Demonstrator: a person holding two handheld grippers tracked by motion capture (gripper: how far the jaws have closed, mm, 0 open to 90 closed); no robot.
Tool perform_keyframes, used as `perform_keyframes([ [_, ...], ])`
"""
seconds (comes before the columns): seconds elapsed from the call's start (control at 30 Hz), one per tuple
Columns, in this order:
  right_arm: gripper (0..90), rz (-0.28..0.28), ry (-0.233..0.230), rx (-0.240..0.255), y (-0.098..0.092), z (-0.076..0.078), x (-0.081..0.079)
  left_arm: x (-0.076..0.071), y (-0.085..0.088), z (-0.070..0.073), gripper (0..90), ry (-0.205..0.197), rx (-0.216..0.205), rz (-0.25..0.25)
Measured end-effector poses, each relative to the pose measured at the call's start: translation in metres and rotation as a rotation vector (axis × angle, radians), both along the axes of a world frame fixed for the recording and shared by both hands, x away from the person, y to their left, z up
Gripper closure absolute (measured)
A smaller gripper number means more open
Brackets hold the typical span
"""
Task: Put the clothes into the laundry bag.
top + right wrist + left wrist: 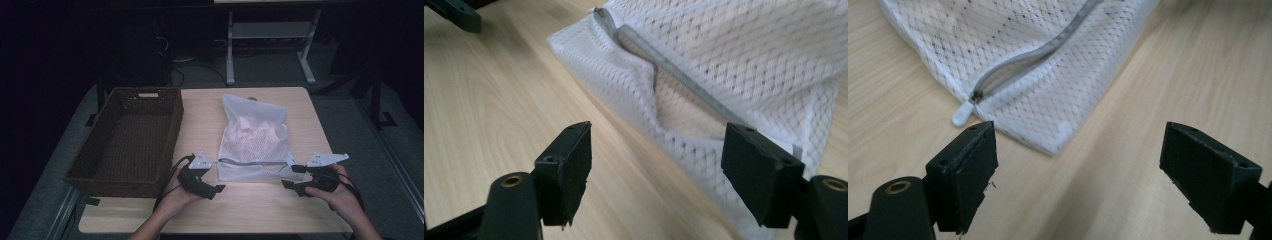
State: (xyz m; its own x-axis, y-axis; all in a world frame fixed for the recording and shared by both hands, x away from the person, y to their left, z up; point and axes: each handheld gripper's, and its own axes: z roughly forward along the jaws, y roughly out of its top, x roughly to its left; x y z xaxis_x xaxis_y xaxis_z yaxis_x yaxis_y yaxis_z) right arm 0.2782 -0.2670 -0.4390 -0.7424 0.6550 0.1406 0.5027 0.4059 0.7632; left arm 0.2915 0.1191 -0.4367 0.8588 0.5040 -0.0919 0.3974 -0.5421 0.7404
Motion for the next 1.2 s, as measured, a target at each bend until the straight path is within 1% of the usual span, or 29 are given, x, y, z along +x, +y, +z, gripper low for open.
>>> perform_keyframes([
  [0.13, 26.4, 0.002, -0.010, -0.003, -0.006, -0.001, -0.009, -0.012, 0.007, -0.002, 13.5, 0.002, -0.013, 0.011],
  [0.17, 26.4, 0.003, -0.010, -0.003, -0.007, -0.001, -0.012, -0.014, 0.007, -0.002, 12.2, 0.005, -0.011, 0.011],
  [0.2, 26.4, 0.001, -0.009, -0.004, -0.008, -0.001, -0.014, -0.018, 0.009, -0.004, 11.5, 0.004, 0.005, 0.009],
  [0.27, 26.4, -0.010, -0.011, -0.003, -0.011, -0.001, -0.018, -0.023, 0.011, -0.007, 11.2, 0.006, 0.020, 0.011],
  [0.37, 26.4, -0.031, -0.019, 0.000, -0.016, -0.002, -0.025, -0.030, 0.015, -0.010, 10.9, 0.006, 0.027, 0.013],
  [0.43, 26.4, -0.041, -0.016, 0.000, -0.019, -0.004, -0.030, -0.033, 0.017, -0.012, 10.9, 0.010, 0.030, 0.008],
  [0.53, 25.6, -0.049, -0.011, -0.006, -0.022, -0.006, -0.037, -0.040, 0.021, -0.014, 10.8, -0.003, 0.039, 0.007],
  [0.6, 25.1, -0.056, -0.009, -0.006, -0.025, -0.009, -0.042, -0.043, 0.024, -0.016, 10.9, -0.010, 0.032, 0.012],
  [0.63, 24.8, -0.063, -0.003, -0.007, -0.026, -0.011, -0.045, -0.044, 0.026, -0.017, 10.8, -0.012, 0.036, 0.012],
  [0.7, 24.1, -0.068, -0.002, -0.007, -0.028, -0.014, -0.050, -0.046, 0.028, -0.019, 10.8, -0.010, 0.025, 0.017],
  [0.77, 23.2, -0.074, -0.011, -0.003, -0.029, -0.019, -0.053, -0.046, 0.029, -0.020, 10.8, -0.012, 0.030, 0.012],
  [0.8, 23.2, -0.075, -0.013, -0.003, -0.030, -0.020, -0.053, -0.046, 0.030, -0.019, 10.9, -0.016, 0.030, 0.006],
  [0.87, 22.4, -0.070, -0.019, -0.025, -0.030, -0.022, -0.053, -0.045, 0.031, -0.018, 10.8, -0.030, 0.029, -0.003],
  [0.9, 22.3, -0.068, -0.025, -0.027, -0.031, -0.022, -0.053, -0.045, 0.031, -0.018, 10.8, -0.033, 0.034, -0.006],
  [1.03, 22.3, -0.074, -0.028, -0.018, -0.033, -0.024, -0.053, -0.045, 0.031, -0.022, 10.8, -0.027, 0.045, -0.010],
  [1.2, 22.3, -0.069, -0.021, -0.025, -0.032, -0.027, -0.053, -0.045, 0.031, -0.022, 10.9, -0.026, 0.042, -0.013],
])
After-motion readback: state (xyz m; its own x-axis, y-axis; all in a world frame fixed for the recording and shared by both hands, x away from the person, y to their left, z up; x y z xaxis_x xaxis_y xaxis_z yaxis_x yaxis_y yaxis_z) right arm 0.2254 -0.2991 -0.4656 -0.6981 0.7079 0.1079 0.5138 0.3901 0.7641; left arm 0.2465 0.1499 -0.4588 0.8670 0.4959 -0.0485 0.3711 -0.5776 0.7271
